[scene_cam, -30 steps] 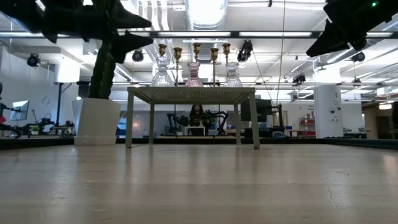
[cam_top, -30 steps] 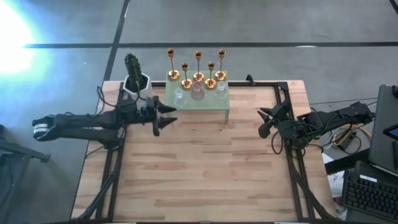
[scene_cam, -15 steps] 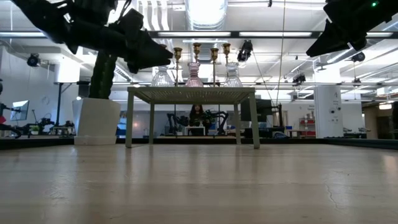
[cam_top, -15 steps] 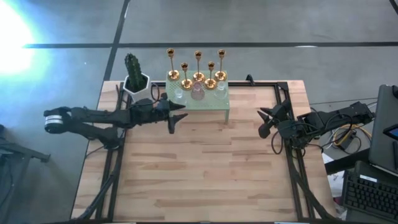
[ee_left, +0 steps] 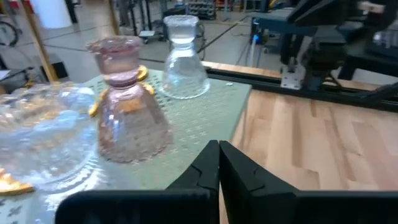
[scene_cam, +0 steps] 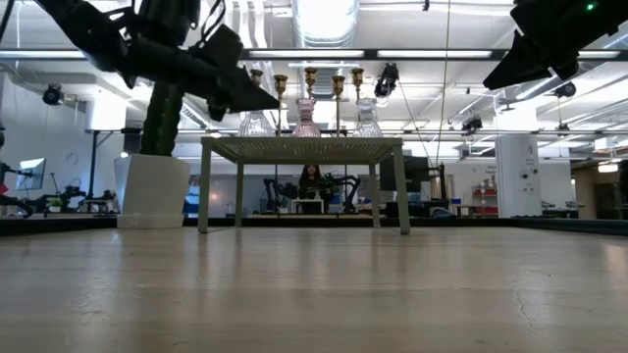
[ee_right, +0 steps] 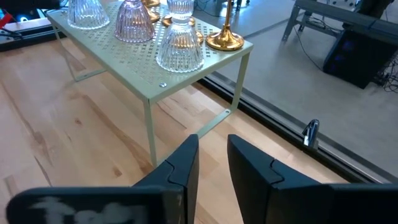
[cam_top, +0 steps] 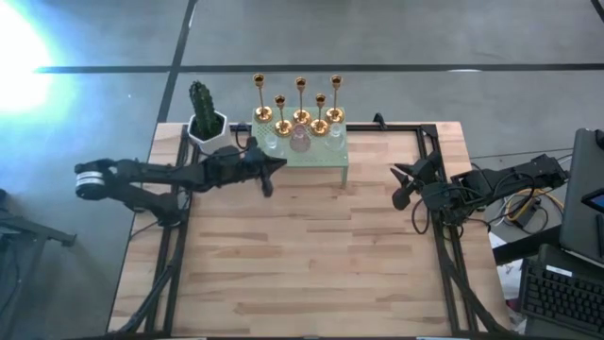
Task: Pick & Place candle stick holders
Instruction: Put the transparent candle holder on the shelf
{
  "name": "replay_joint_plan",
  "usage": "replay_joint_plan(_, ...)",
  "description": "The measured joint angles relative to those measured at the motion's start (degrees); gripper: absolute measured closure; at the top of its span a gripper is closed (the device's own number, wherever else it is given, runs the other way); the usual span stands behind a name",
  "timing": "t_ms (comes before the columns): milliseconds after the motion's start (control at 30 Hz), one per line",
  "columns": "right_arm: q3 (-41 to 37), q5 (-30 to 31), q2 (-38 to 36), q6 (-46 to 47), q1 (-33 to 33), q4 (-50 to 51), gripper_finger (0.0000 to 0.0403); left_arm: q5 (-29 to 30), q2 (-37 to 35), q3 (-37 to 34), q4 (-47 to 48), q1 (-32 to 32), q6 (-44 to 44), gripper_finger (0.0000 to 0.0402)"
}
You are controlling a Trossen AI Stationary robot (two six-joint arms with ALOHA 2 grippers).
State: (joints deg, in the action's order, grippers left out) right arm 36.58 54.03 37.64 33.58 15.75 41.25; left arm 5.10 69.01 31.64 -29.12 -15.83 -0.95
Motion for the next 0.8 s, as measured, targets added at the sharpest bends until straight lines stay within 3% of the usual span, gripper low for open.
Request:
replay_joint_plan(233, 0.0, 0.0, 0.0, 0.0, 0.0, 0.0, 0.0335, 1.0, 0.9, 0.1, -2.1, -2.0, 1.7, 0.0397)
replay_joint_plan(800, 0.0, 0.0, 0.0, 0.0, 0.0, 0.0, 0.0311, 1.9, 0.9, 0.1, -2.0, -7.7, 1.8, 0.0400)
